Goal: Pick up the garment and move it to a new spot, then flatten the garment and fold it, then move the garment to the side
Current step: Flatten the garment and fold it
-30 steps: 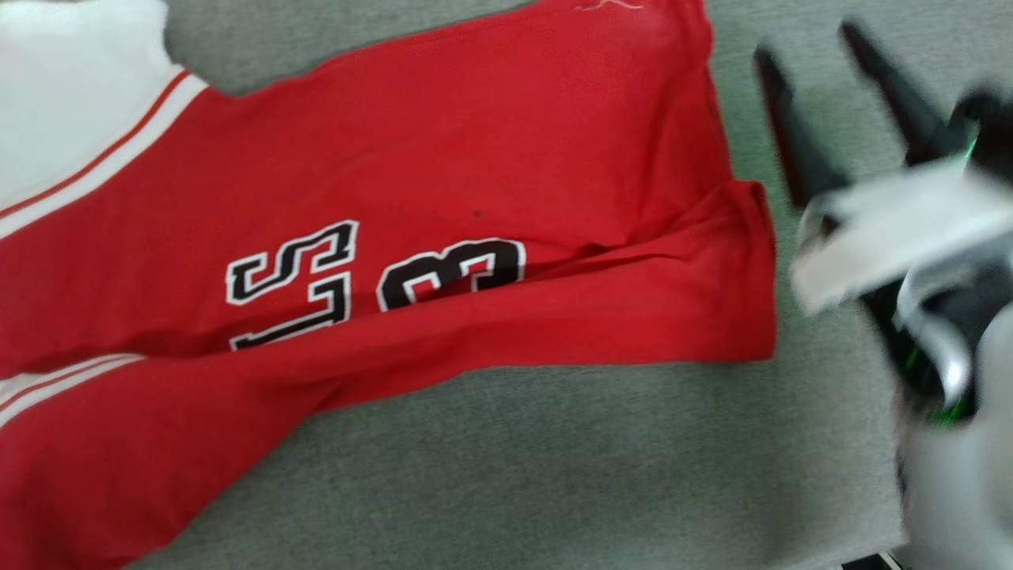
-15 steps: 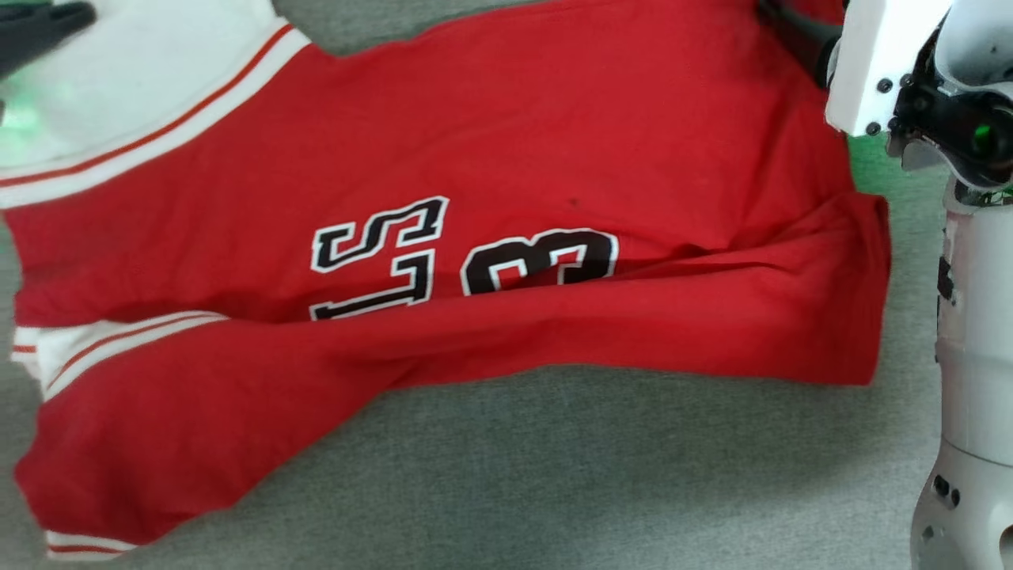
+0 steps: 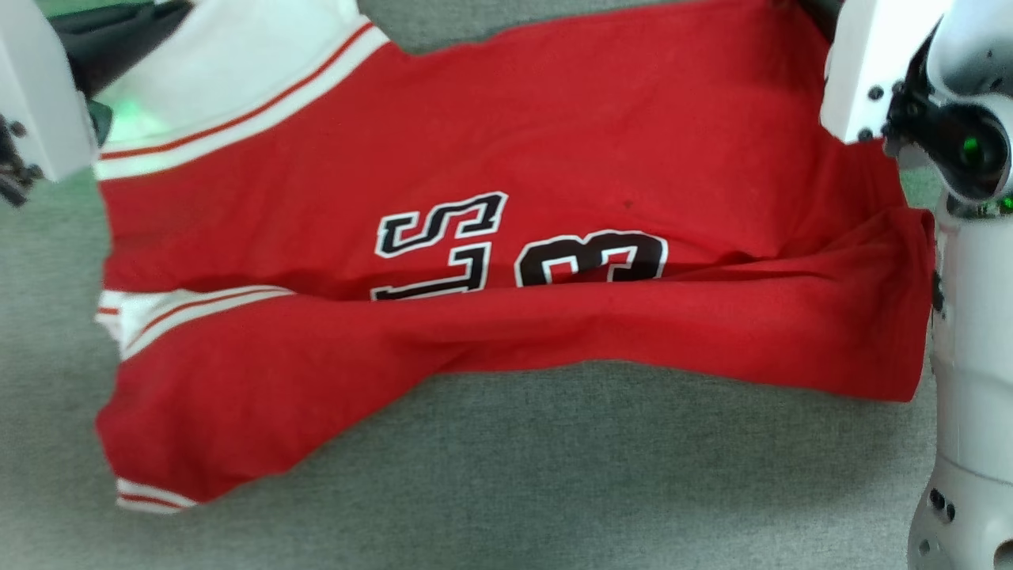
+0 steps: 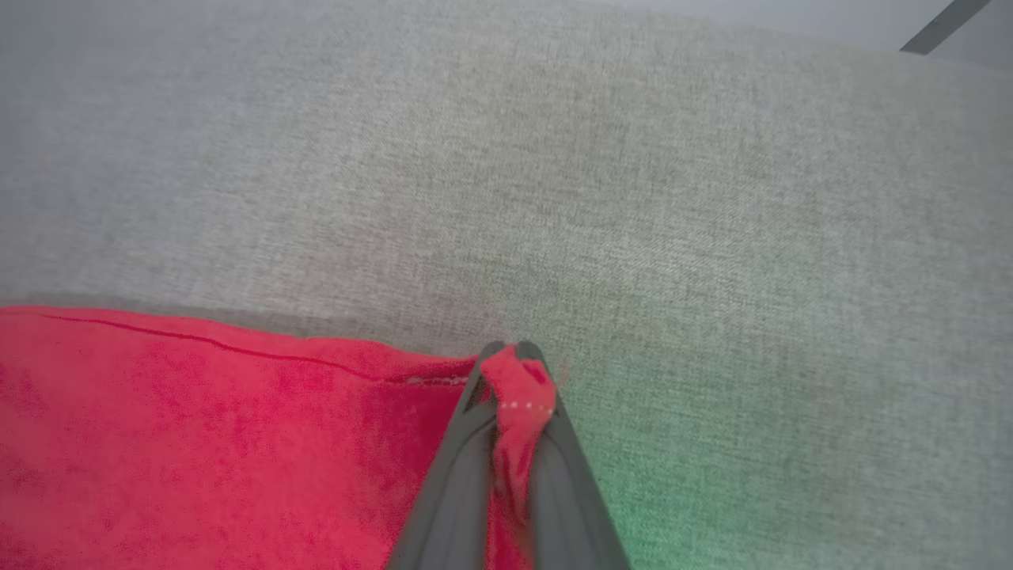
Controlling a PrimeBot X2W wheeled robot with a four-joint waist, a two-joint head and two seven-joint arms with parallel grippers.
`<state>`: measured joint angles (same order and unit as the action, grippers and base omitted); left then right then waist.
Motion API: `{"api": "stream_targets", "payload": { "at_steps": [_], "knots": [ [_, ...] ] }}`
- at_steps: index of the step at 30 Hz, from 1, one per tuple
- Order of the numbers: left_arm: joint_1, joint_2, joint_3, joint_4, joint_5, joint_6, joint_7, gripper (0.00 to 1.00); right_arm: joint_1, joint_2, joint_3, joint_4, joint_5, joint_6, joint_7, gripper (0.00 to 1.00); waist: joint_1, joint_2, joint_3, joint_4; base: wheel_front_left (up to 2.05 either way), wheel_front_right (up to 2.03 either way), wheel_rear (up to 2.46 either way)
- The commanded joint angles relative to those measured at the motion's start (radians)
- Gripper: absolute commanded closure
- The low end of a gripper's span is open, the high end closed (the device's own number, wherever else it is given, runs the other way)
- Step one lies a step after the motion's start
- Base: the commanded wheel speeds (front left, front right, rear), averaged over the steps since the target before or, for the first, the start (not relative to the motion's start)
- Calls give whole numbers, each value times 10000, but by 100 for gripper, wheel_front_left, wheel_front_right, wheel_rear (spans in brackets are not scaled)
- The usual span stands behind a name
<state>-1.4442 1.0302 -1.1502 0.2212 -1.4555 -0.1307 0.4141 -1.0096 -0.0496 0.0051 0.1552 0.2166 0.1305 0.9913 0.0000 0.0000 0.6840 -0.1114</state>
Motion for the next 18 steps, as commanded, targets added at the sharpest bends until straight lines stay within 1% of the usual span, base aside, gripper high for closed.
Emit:
{"api": "stream_targets", "payload": {
  "at_steps": [1, 3, 7, 9, 14, 18],
  "knots": [
    [181, -43, 0, -110, -119, 5, -373, 100, 306, -24, -24, -202, -81, 2, -86, 100, 0, 0, -498, 409, 0, 0, 0],
    [353, 32, -29, -348, -218, 5, -865, 100, 593, -117, 58, -580, 7, 2, -129, 100, 0, 0, -797, 576, 0, 0, 0],
    [765, 278, -155, -1231, -357, 5, -1781, 100, 1416, -703, 379, -1621, 617, 2, 15, 100, 0, 0, -1326, 943, 0, 0, 0],
    [1038, 493, -255, -1746, -351, 5, -2297, 100, 1878, -1104, 482, -2214, 961, 2, 117, 100, 0, 0, -1558, 1102, 0, 0, 0],
    [1866, 1095, -572, -3012, -267, 5, -3774, 100, 3387, -1866, 248, -3653, 1783, 2, 472, 100, 0, 0, -2035, 1432, 0, 0, 0],
    [2600, 1564, -865, -3739, 10, 5, -4847, 100, 4700, -2233, -130, -4667, 2344, 2, 836, 100, 0, 0, -2279, 1631, 0, 0, 0]
  ]
}}
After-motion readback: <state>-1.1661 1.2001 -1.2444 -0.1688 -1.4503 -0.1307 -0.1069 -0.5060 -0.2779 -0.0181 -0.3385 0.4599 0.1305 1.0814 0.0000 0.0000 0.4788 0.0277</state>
